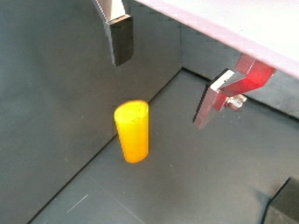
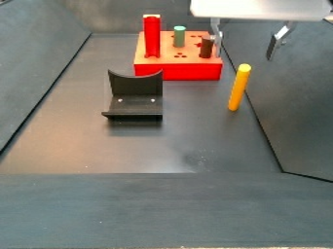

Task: Pick up the oval object. Move up. Move to above the board. Insert the oval object.
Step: Pick up the oval object.

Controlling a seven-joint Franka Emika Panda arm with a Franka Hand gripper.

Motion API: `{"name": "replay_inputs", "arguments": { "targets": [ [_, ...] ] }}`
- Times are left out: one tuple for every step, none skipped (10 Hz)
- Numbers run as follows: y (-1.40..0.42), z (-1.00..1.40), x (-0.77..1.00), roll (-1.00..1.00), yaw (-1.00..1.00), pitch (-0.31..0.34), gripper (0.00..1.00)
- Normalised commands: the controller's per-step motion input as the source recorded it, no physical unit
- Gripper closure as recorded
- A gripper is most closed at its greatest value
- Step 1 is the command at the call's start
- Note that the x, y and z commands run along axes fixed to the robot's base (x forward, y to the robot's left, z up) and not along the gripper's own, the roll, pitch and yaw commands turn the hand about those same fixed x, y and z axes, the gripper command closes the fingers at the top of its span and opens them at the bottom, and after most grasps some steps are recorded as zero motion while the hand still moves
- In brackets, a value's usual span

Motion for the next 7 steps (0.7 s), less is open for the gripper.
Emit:
{"name": "replay_inputs", "arguments": {
  "targets": [
    [-0.02,-0.40,0.00,-0.17,-0.20,-0.116,0.00],
    [0.00,-0.41,0.00,-0.21,-0.25,-0.079,0.00],
    [0.00,-0.37,0.00,-0.26,-0.32,-0.080,0.00],
    [0.00,-0.45,0.00,-0.31,-0.38,-0.063,0.00],
    [0.00,-0.42,0.00,-0.33,-0.35,-0.076,0.00],
    [0.00,-0.42,0.00,-0.33,-0.28,-0.080,0.00],
    [-0.06,-0.45,-0.02,-0.26,-0.22,-0.066,0.00]
  ]
}}
